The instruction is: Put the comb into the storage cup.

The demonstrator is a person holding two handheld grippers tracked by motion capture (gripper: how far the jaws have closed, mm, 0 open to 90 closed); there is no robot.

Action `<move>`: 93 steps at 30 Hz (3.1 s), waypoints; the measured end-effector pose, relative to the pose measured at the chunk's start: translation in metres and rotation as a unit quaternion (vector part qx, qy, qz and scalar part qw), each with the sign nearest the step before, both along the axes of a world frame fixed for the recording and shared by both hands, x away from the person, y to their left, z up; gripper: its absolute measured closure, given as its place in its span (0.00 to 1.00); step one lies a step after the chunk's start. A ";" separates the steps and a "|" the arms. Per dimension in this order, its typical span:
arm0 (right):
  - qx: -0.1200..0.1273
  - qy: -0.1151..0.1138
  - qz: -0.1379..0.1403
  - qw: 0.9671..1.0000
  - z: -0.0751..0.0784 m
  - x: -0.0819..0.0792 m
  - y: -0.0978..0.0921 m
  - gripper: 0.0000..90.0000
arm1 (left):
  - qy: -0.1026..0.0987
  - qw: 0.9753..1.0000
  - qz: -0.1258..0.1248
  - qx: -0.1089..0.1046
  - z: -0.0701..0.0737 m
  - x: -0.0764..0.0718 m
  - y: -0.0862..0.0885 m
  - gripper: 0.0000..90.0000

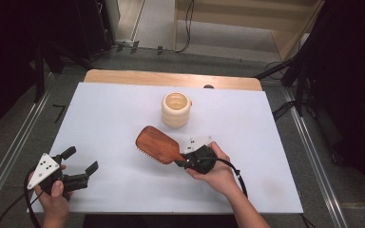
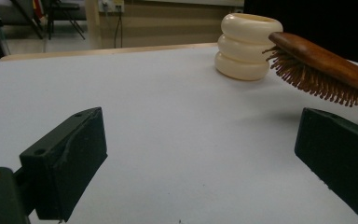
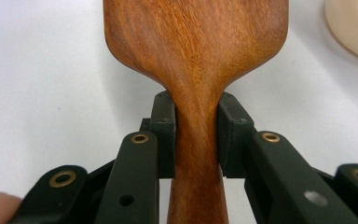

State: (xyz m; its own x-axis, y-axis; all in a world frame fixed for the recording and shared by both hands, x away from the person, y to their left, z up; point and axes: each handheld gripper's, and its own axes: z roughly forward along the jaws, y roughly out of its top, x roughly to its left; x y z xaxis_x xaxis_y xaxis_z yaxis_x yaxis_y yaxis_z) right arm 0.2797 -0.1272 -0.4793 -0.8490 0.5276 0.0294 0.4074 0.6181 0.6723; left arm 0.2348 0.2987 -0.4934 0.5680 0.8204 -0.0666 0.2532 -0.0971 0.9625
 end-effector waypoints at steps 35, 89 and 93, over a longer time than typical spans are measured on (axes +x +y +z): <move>0.085 -0.037 -0.031 0.995 0.009 -0.016 -0.044 0.78 | 0.009 0.999 -0.006 0.035 0.003 0.002 -0.007 0.02; 0.172 -0.091 -0.058 0.979 0.006 -0.027 -0.048 0.78 | 0.010 0.990 -0.140 0.000 0.065 0.009 -0.145 0.00; 0.176 -0.096 -0.060 0.978 0.005 -0.029 -0.047 0.78 | 0.014 0.988 -0.151 -0.023 0.065 0.012 -0.154 0.00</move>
